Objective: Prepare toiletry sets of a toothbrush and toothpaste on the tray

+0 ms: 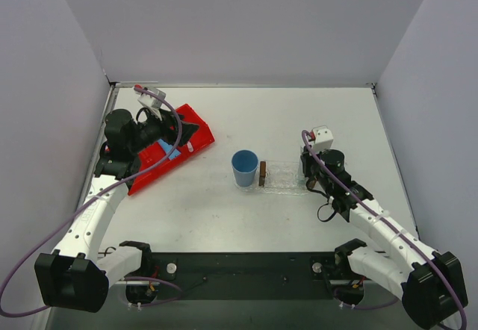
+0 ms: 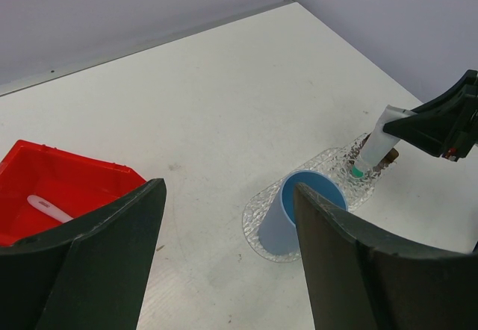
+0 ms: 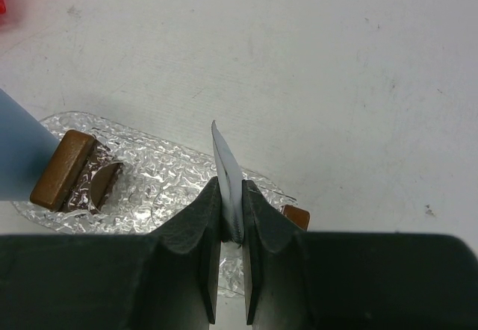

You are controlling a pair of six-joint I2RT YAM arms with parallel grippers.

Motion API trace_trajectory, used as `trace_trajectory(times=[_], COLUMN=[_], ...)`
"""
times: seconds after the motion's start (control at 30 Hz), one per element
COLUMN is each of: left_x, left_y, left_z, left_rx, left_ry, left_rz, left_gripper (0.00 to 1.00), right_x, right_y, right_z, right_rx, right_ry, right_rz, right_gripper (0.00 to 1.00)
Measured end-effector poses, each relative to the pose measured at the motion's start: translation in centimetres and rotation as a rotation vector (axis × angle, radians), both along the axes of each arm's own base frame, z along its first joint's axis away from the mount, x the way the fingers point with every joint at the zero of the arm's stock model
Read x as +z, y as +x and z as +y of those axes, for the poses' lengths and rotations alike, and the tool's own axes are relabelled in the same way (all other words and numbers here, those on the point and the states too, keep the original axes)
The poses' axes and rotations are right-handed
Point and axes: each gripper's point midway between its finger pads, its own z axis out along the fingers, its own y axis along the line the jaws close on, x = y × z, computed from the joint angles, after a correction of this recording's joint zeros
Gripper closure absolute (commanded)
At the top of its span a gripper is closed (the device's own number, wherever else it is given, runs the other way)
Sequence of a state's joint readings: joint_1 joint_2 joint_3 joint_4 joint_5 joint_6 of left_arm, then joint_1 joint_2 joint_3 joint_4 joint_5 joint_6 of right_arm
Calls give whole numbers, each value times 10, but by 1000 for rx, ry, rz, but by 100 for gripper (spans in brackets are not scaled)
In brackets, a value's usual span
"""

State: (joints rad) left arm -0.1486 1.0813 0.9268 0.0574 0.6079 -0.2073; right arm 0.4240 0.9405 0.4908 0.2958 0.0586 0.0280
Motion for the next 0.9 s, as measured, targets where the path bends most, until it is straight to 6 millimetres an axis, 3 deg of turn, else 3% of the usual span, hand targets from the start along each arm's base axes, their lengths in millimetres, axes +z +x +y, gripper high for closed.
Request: trace_trajectory(times=[0.17,0.53,0.9], left_x=[0,0,-2], left_y=[0,-1,-1], left_z=[0,0,0], left_rx=[0,-3,-4], left_ry=[0,0,0], left_rz=[1,1,4], left_gripper=[21,21,21], right_x=[-1,2,12], right_y=[0,2,2], right_z=[1,2,-3], right_rx=[6,11,-1], right_ry=[1,10,24], right_rz=[2,-10,-37], right_gripper=[83,80,69])
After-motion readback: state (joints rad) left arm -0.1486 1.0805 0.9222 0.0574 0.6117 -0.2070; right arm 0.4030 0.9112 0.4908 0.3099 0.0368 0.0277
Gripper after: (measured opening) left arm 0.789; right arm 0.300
